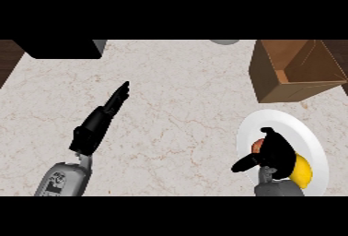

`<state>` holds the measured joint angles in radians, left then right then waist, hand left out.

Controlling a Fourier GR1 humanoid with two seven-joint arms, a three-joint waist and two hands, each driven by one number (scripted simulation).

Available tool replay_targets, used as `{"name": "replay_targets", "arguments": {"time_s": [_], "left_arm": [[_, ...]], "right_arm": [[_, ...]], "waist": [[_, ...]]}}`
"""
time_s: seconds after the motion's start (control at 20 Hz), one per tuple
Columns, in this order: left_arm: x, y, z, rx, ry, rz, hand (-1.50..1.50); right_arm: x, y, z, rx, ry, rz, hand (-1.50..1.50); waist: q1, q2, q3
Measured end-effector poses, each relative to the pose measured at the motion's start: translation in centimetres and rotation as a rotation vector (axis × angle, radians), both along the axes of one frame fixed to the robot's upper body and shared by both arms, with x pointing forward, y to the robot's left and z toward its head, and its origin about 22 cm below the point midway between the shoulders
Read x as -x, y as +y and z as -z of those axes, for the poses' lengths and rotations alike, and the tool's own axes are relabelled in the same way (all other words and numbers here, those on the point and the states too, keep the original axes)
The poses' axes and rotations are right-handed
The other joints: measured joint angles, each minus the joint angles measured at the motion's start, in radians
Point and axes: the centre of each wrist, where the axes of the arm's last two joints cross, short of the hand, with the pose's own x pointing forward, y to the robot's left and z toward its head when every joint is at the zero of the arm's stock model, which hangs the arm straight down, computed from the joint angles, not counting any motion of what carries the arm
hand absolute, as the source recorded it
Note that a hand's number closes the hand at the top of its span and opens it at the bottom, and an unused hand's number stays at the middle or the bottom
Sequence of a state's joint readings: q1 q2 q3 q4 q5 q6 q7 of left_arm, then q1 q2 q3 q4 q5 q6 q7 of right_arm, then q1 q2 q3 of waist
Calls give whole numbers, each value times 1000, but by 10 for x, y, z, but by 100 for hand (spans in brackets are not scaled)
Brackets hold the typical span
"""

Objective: Pick the squash from the plate and place it in the cardboard box

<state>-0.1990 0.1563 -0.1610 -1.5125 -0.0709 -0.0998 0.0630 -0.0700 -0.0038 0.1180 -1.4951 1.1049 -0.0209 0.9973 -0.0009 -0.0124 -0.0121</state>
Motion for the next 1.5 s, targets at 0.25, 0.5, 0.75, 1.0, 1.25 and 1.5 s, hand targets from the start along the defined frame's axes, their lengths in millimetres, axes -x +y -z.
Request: {"name": "replay_targets", "arguments": {"time_s": [0.25, 0.5, 0.75, 1.0, 1.25, 1.5], "left_arm": [[2, -2, 2, -2, -3, -3, 0], [0, -5, 2, 1, -3, 12, 0], [-1, -6, 0, 4, -3, 10, 0], [0, 10, -5, 8, -5, 1, 0], [0, 5, -7, 8, 2, -9, 0], [1, 1, -7, 4, 1, -20, 0]], "right_arm": [[-2, -2, 1, 39, 0, -24, 150], [4, -5, -7, 81, -22, -421, 150], [11, -19, -20, 130, -77, -890, 150], [10, -58, -45, 220, -224, -1068, 150], [24, -84, -71, 266, -374, -1107, 150], [51, -89, -127, 238, -479, -1140, 150]], "waist": [[0, -2, -2], [12, 1, 1], [14, 6, 10], [3, 9, 12], [-7, 9, 12], [-14, 8, 12]]}}
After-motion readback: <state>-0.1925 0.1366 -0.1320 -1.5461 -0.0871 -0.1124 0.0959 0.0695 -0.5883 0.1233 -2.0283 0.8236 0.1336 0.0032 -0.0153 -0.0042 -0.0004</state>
